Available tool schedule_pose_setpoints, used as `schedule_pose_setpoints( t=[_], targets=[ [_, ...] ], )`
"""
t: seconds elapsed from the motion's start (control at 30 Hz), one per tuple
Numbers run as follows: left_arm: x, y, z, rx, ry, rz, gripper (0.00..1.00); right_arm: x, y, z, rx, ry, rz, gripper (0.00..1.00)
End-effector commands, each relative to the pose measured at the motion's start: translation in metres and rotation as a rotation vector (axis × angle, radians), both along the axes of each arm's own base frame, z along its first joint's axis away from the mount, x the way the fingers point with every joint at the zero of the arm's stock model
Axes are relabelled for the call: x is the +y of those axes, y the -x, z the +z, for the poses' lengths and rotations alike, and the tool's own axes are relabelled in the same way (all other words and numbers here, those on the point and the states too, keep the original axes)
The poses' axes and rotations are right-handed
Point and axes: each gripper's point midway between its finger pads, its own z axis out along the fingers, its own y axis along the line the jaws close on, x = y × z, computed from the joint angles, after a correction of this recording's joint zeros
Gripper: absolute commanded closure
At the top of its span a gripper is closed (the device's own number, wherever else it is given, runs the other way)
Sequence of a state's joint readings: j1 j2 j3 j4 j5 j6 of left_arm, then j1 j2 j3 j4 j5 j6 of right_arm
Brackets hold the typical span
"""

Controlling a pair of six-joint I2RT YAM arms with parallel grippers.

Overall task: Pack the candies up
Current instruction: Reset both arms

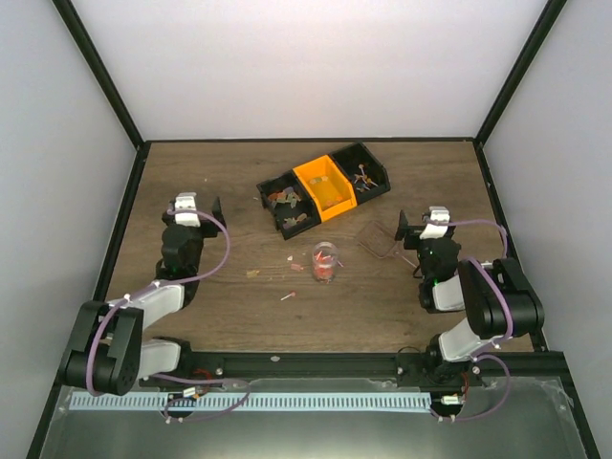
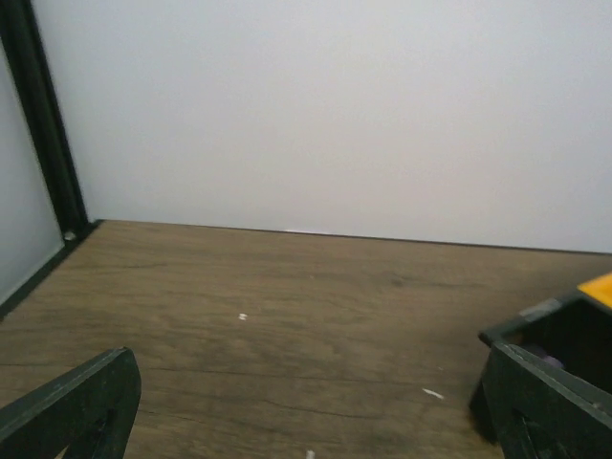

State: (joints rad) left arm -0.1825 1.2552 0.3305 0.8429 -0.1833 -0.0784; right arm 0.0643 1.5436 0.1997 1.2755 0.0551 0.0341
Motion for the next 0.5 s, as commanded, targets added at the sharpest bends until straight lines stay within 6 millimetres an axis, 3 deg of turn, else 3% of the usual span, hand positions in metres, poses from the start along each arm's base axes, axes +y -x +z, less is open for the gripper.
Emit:
schedule_pose_setpoints(
  t=[0.0,0.23,0.37,0.47],
  targets=[
    [0.021,-0.002,0.014,-0.044,-0.003,0.078,0.0,0.001,0.002,0.018,-0.075,0.019,0.006,0.0],
    [0.063,0.004,-0.007,0.003,-0.089,0.267,0.0,0.001,-0.002,0.015,-0.053,0.017,0.005,0.0],
    [0.068,0.013,-0.025,-0.048,-0.088,0.252,0.0,0.001,-0.002,0.016,-0.058,0.017,0.004,0.0],
    [0.068,0.008,-0.041,-0.036,-0.083,0.241,0.0,0.001,-0.002,0.016,-0.057,0.017,0.005,0.0]
  ],
)
